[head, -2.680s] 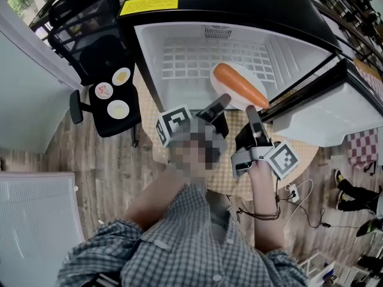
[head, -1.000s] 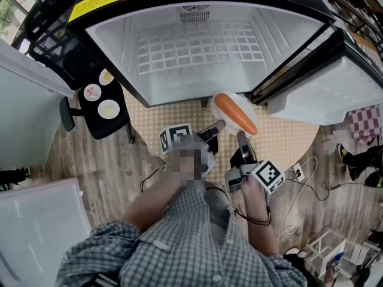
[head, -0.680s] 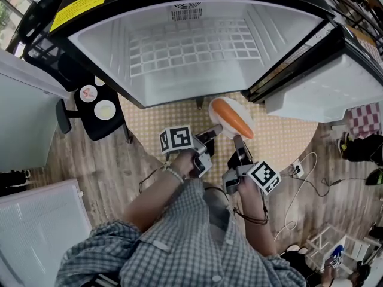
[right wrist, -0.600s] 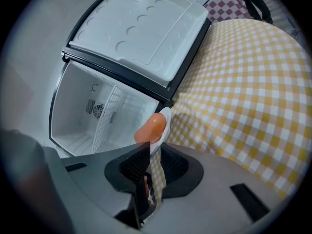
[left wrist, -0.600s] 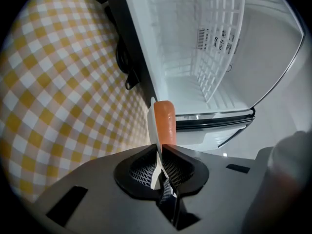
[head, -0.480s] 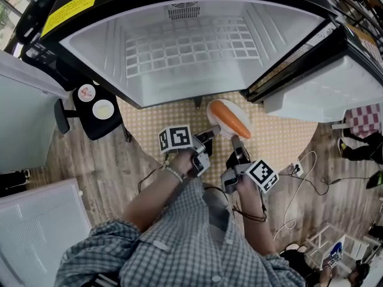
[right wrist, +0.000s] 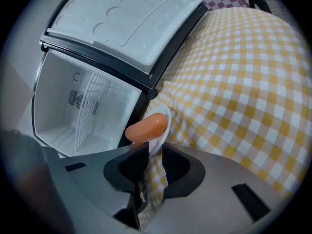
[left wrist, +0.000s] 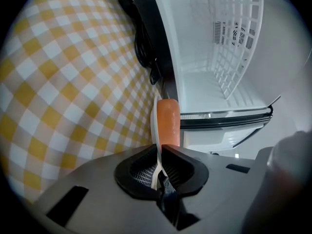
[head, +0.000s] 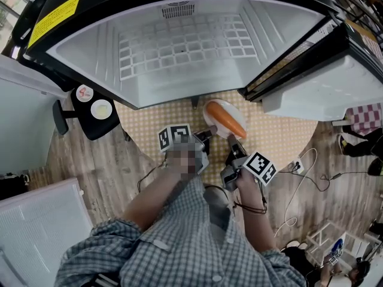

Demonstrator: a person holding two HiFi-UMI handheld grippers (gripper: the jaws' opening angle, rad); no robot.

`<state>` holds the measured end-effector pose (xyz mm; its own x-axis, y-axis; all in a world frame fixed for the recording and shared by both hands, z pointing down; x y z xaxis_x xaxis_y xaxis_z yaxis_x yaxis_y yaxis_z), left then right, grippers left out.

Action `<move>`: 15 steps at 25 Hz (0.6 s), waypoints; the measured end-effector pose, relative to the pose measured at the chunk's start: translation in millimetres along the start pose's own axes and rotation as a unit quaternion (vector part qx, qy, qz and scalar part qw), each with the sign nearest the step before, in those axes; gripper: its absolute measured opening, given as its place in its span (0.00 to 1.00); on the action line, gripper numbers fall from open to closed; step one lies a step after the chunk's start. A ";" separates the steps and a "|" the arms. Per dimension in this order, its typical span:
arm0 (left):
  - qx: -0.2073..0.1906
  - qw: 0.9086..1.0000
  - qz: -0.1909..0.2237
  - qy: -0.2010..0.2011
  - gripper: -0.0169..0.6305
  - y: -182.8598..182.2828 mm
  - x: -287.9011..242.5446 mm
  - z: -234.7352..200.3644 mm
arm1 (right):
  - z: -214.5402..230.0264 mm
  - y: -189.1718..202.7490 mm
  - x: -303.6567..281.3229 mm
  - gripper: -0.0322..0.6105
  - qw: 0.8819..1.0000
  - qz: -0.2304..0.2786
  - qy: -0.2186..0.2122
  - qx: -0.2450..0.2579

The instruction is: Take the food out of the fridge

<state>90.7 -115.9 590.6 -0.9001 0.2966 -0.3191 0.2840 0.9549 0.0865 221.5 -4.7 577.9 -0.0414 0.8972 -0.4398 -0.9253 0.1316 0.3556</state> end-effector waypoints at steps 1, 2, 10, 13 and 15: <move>0.000 1.000 -0.001 -0.005 0.07 0.8 0.1 -1.4 | 1.3 1.0 -0.1 0.16 1.000 -0.004 0.006 -0.001; -0.001 1.000 -0.003 -0.009 0.07 1.5 0.1 -2.6 | 2.5 1.9 -0.3 0.16 1.000 -0.007 0.013 -0.002; -0.010 0.999 -0.022 -0.039 0.07 1.9 -1.3 -5.3 | 6.9 4.1 -3.1 0.17 0.999 -0.020 0.041 0.010; -0.025 0.997 -0.032 -0.062 0.09 1.5 1.4 -2.6 | 6.7 3.5 -3.3 0.17 0.998 -0.022 0.050 0.022; -0.030 0.997 -0.031 -0.065 0.13 -0.7 4.8 0.2 | 6.8 2.8 -2.9 0.17 0.998 -0.023 0.053 0.028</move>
<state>86.2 -115.1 588.8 -0.8638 0.2370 -0.4445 0.2054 0.9714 0.1188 221.6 -4.1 585.8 -0.0421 0.8410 -0.5394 -0.9049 0.1967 0.3774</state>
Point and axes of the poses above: the fingertips, and each gripper's own axes: x backward along the fingers, z to its right, y out of its underside, the point moved 7 cm from there along x, backward along the fingers, and after that the axes turned 11 degrees about z, right-handed, at the moved point
